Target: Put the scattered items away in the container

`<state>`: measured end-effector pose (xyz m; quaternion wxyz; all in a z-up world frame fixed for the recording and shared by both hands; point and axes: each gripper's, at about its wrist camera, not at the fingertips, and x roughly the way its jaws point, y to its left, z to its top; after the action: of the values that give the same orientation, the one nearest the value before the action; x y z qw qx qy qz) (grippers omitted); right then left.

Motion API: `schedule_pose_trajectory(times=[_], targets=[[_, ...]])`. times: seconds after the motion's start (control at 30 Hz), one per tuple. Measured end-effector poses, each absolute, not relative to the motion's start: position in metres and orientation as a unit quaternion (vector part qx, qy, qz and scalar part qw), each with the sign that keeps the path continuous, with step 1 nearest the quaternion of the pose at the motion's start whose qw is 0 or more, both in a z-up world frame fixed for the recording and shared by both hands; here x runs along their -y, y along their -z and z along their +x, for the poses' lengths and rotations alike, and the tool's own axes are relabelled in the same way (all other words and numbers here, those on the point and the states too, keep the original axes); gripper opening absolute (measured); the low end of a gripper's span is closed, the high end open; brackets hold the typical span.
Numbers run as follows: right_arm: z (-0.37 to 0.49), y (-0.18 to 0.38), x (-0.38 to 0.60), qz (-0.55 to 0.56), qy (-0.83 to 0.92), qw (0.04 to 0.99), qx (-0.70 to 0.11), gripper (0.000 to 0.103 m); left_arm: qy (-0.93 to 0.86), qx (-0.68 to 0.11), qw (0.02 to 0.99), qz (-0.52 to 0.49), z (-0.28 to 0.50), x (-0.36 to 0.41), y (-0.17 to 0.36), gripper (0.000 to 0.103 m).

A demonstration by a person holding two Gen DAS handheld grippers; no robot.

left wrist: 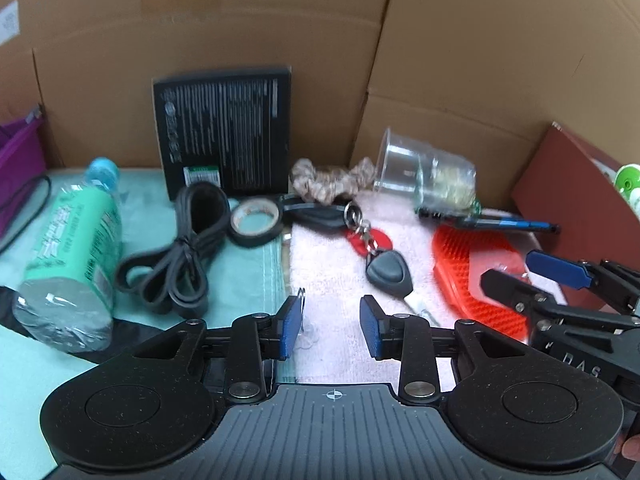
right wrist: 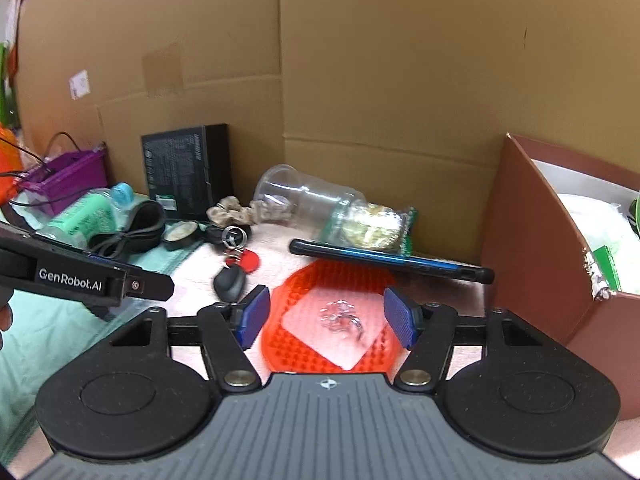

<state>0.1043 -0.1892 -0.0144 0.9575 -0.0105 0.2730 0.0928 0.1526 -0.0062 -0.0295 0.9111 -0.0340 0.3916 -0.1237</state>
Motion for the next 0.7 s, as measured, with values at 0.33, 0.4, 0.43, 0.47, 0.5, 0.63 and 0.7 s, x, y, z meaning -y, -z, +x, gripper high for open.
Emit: schedule_pose_trajectory(times=[0.33,0.4,0.43,0.47,0.5,0.63,0.7], targets=[[0.103,0.021,0.192,0.008,-0.116,0.947,-0.298,0.006,0.109,-0.384,0.916,-0.041,0.153,0.003,0.027,0.035],[0.103,0.021,0.19,0.006,-0.118,0.947,-0.299,0.006,0.109,-0.381,0.917,-0.031,0.155,0.007,0.028,0.036],[0.103,0.021,0.19,0.006,-0.118,0.947,-0.299,0.006,0.109,-0.38,0.918,-0.024,0.155,0.009,0.029,0.036],[0.103,0.021,0.19,0.007,-0.119,0.947,-0.3,0.005,0.106,-0.377,0.92,-0.014,0.155,0.011,0.029,0.029],[0.103,0.021,0.191,0.009,-0.121,0.946,-0.3,0.005,0.102,-0.375,0.922,-0.004,0.154,0.013,0.029,0.008],[0.098,0.019,0.193,0.019,-0.127,0.945,-0.301,0.003,0.096,-0.371,0.924,-0.008,0.149,0.006,0.028,0.0],[0.093,0.016,0.194,0.025,-0.131,0.945,-0.299,0.003,0.095,-0.366,0.926,-0.012,0.142,0.003,0.024,0.0]])
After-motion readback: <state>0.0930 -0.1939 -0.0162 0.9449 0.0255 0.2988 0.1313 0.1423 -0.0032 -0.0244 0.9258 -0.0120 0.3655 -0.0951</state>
